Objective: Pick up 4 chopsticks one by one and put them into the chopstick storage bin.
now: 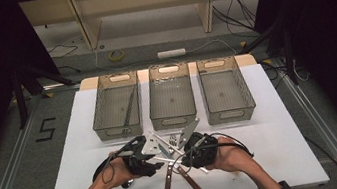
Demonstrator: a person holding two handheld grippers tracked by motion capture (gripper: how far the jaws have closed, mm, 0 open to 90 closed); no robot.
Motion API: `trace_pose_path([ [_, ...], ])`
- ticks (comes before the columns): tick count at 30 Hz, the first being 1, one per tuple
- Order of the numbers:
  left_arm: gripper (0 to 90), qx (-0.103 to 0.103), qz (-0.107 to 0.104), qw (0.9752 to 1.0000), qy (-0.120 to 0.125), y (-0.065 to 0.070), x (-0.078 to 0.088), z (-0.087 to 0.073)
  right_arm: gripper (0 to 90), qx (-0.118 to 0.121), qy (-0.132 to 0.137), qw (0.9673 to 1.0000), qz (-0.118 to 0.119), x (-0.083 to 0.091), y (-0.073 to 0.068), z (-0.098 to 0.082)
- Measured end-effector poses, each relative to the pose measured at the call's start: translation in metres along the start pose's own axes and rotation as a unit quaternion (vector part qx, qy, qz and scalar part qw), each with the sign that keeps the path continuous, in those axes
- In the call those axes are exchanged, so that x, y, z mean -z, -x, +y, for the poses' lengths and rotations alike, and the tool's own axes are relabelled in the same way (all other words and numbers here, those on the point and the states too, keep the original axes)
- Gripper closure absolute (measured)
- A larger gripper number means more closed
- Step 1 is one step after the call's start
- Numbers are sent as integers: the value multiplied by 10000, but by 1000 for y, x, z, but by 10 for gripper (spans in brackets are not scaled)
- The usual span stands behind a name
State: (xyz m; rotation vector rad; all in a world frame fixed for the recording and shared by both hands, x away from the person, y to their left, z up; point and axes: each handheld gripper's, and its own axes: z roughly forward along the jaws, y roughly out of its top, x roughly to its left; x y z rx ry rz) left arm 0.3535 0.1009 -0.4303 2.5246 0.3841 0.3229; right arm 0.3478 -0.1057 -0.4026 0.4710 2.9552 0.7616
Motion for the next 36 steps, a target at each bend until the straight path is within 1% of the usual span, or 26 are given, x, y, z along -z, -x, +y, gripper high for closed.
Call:
trace_pose_path([
  [4, 601, -151, -61, 9998, -73, 1, 0, 0, 851, 38, -22, 10000, 56, 0, -1, 0],
  [8, 650, -270, -155, 9995, -78, 3, 1, 0, 851, 109, -46, 9999, 108, -1, -2, 0],
  [10, 678, -375, -196, 9991, -94, 3, 2, 0, 851, 164, -44, 9998, 141, -2, -1, 0],
  [11, 689, -385, -231, 9990, -79, 4, 3, 0, 851, 169, -46, 9997, 159, -2, -1, 0],
  [15, 721, -544, -305, 9980, -130, 6, 4, 1, 850, 258, -58, 9994, 227, -1, 0, -1],
  [16, 729, -615, -329, 9974, -163, 7, 4, 1, 849, 279, -55, 9993, 247, -1, 0, -2],
  [17, 736, -637, -376, 9971, -162, 9, 4, 2, 848, 289, -75, 9991, 295, -1, 0, -2],
  [18, 745, -662, -371, 9970, -171, 10, 4, 2, 846, 302, -99, 9989, 337, -1, 1, -3],
  [19, 752, -702, -398, 9965, -207, 11, 4, 2, 843, 316, -74, 9989, 353, -1, 1, -3],
  [20, 764, -766, -463, 9957, -254, 12, 4, 3, 837, 302, -58, 9988, 377, -1, 3, -4],
  [21, 781, -782, -496, 9954, -261, 13, 4, 3, 823, 298, -40, 9987, 404, -1, 4, -5],
  [22, 795, -819, -560, 9946, -295, 14, 4, 3, 815, 265, -15, 9989, 384, 0, 5, -5],
  [23, 812, -837, -618, 9941, -305, 15, 3, 3, 797, 214, 43, 9992, 340, 1, 7, -6],
  [24, 828, -889, -637, 9935, -330, 16, 2, 3, 761, 138, 101, 9992, 360, 2, 10, -7],
  [26, 838, -887, -631, 9934, -354, 17, 1, 4, 733, 13, 174, 9993, 345, 3, 14, -7],
  [28, 842, -885, -613, 9934, -386, 17, 1, 4, 695, -45, 252, 9989, 381, 5, 16, -8],
  [30, 842, -809, -609, 9941, -382, 16, 2, 3, 639, -164, 409, 9982, 408, 9, 17, -8],
  [32, 843, -661, -558, 9956, -357, 14, 3, 2, 560, -284, 565, 9973, 365, 13, 19, -8],
  [34, 842, -533, -478, 9968, -347, 11, 5, 2, 473, -391, 651, 9968, 230, 16, 20, -8],
  [36, 842, -371, -383, 9981, -315, 8, 7, 1, 463, -489, 830, 9953, 93, 20, 21, -8],
])
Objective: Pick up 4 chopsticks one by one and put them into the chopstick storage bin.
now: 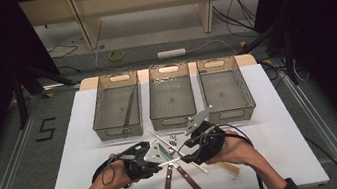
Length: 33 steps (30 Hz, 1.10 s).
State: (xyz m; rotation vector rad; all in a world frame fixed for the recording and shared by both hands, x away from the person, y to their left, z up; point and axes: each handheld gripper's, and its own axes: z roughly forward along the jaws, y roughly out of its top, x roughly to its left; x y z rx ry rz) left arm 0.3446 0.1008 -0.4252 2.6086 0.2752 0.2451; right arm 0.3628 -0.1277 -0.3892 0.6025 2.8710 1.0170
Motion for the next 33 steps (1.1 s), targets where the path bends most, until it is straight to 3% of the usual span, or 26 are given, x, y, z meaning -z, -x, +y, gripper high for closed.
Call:
trace_pose_path([
  [8, 841, 532, 263, 9982, 29, -10, 6, -4, 388, -271, 631, 9967, -436, 10, 4, 1],
  [13, 841, 786, 372, 9961, 132, -16, 12, -8, 387, -321, 788, 9950, -520, 13, 4, -2],
  [21, 841, 1314, 524, 9891, 399, -26, 21, -14, 346, -501, 1073, 9913, -579, 14, 4, -12],
  [25, 841, 1484, 634, 9857, 477, -30, 26, -16, 333, -629, 1199, 9887, -645, 12, 4, -19],
  [30, 842, 1719, 732, 9805, 605, -34, 31, -18, 323, -811, 1462, 9831, -748, 9, 4, -28],
  [33, 842, 1813, 795, 9780, 657, -37, 34, -19, 312, -849, 1486, 9823, -761, 6, 3, -32],
])
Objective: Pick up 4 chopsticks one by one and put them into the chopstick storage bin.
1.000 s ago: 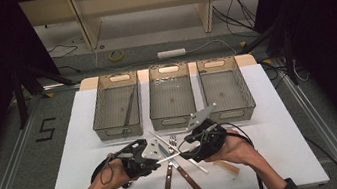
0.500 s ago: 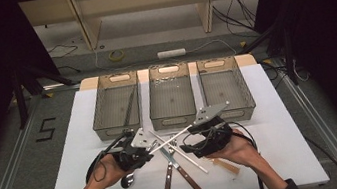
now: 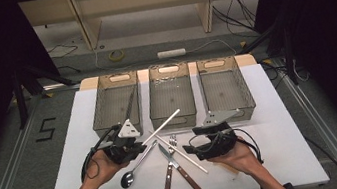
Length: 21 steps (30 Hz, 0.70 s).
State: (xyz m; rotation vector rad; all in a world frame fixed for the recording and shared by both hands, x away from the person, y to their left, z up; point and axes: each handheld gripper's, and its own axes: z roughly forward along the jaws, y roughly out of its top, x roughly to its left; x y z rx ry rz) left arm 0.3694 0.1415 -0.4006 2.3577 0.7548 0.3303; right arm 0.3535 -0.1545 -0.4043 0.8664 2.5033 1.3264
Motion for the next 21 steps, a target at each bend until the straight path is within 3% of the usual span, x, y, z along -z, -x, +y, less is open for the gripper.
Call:
trace_pose_path([
  [8, 842, 359, 234, 9988, 255, -19, 9, 2, 312, -68, 87, 9999, -42, 0, -3, -11],
  [15, 842, 704, 492, 9951, 485, -40, 17, 1, 311, -169, 148, 9997, 2, 0, -5, -18],
  [21, 842, 1039, 668, 9901, 666, -61, 21, 3, 311, -179, 190, 9997, 8, 1, -9, -21],
])
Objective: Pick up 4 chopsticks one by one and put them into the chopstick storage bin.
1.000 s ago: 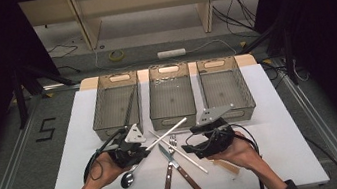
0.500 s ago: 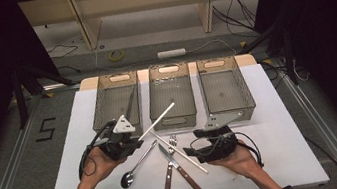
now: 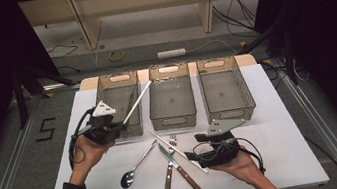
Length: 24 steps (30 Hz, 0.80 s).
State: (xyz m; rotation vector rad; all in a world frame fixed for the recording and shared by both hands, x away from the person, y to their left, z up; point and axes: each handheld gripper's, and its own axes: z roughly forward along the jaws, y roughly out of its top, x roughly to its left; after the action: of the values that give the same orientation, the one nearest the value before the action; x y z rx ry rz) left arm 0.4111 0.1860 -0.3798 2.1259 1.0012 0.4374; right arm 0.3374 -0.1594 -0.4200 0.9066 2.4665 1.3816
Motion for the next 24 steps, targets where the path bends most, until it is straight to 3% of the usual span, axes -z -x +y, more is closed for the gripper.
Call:
trace_pose_path([
  [12, 843, 428, 266, 9985, 209, -33, -4, 17, 313, -18, 45, 10000, 37, 3, -2, -5],
  [24, 843, 944, 621, 9934, 207, -75, -26, 31, 312, 9, 29, 10000, 76, 6, -5, -9],
])
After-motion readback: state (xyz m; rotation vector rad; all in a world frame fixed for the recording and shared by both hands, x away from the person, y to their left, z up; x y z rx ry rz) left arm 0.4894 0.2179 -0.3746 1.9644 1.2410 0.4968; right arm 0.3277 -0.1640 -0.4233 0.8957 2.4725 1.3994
